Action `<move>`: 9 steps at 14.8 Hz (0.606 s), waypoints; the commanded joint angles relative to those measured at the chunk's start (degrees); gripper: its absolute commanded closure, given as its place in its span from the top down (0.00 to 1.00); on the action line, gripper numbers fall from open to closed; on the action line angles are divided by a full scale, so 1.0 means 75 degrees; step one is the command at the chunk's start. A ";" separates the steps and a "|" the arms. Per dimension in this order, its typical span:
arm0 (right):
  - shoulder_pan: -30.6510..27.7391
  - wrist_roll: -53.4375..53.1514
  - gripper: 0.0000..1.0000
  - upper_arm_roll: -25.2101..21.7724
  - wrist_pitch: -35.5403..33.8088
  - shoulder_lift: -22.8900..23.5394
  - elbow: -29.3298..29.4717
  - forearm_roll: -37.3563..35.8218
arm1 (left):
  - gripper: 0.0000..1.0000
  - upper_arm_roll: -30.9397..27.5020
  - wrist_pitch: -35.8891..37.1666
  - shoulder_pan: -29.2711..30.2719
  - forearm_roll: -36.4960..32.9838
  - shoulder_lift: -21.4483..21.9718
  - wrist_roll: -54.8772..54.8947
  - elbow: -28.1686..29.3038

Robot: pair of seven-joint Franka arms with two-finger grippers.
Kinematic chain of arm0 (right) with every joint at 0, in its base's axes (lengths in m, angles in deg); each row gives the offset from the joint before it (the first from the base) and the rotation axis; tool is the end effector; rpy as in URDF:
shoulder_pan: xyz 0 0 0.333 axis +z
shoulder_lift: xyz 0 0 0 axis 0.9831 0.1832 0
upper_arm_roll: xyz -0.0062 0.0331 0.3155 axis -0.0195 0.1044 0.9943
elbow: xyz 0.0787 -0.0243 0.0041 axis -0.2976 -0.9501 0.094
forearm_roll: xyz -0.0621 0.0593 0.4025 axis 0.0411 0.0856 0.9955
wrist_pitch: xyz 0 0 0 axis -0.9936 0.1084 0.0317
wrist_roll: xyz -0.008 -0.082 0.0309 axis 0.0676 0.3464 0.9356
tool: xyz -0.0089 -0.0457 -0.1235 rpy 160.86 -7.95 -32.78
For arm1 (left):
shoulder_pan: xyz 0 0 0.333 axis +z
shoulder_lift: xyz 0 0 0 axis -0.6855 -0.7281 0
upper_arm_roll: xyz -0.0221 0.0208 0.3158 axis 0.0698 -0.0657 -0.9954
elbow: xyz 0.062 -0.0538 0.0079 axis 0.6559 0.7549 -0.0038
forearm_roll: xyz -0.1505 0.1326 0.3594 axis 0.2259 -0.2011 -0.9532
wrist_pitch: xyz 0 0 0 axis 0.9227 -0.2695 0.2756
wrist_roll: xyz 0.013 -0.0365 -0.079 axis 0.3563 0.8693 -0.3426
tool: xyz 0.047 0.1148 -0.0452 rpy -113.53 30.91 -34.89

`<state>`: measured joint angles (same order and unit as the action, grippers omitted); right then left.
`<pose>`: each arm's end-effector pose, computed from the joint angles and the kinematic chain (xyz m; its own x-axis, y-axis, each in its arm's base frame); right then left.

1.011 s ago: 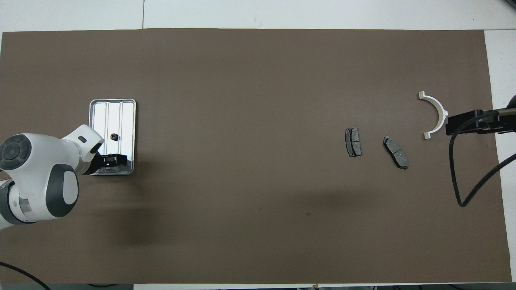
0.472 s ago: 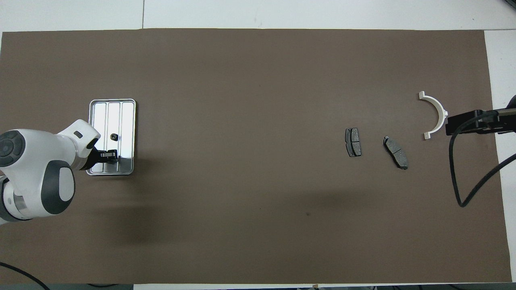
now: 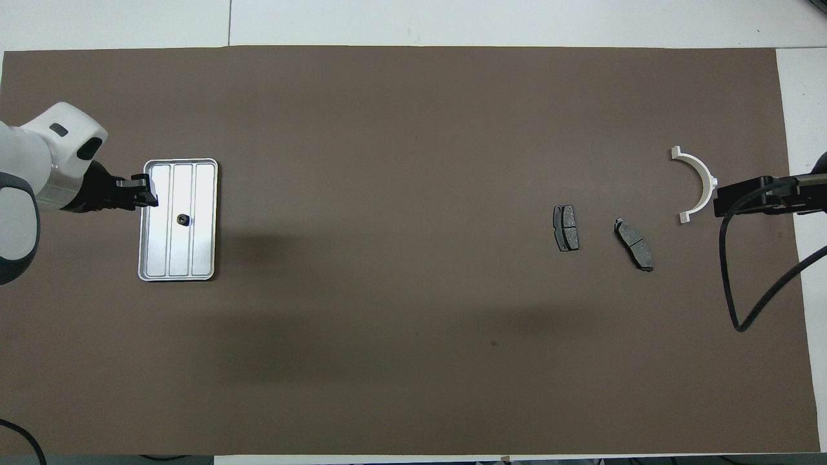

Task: Place bearing gear from tray to pile
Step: 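Lift the bearing and set it at the table center with the left gripper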

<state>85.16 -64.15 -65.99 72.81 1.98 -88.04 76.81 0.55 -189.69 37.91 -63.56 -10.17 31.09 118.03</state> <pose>0.5484 0.0125 0.6240 0.9999 -0.0090 0.0133 -0.0094 -0.9996 0.0280 0.6068 -0.0429 0.4500 0.9935 0.1076 0.0365 0.1057 -0.9932 0.0496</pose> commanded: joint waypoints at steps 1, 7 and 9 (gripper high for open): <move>-0.0001 0.0271 1.00 0.0003 0.0173 -0.0142 -0.0164 0.0042 | 0.00 -0.0083 0.0048 -0.1342 -0.0012 -0.0606 -0.1856 -0.0868; 0.0104 0.0294 1.00 0.0003 0.0501 -0.0142 -0.0210 0.0136 | 0.00 -0.0083 -0.0972 -0.3278 -0.0001 -0.1145 -0.3771 -0.0892; 0.0058 0.0282 1.00 0.0003 0.0501 -0.0142 -0.0199 0.0148 | 0.00 -0.0095 -0.1392 -0.3678 -0.0036 -0.1601 -0.4111 -0.0892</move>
<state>85.93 -64.08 -65.94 75.19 1.98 -88.06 77.20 1.04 -197.42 12.98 -63.58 -18.26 2.35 112.93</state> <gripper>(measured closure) 0.000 0.648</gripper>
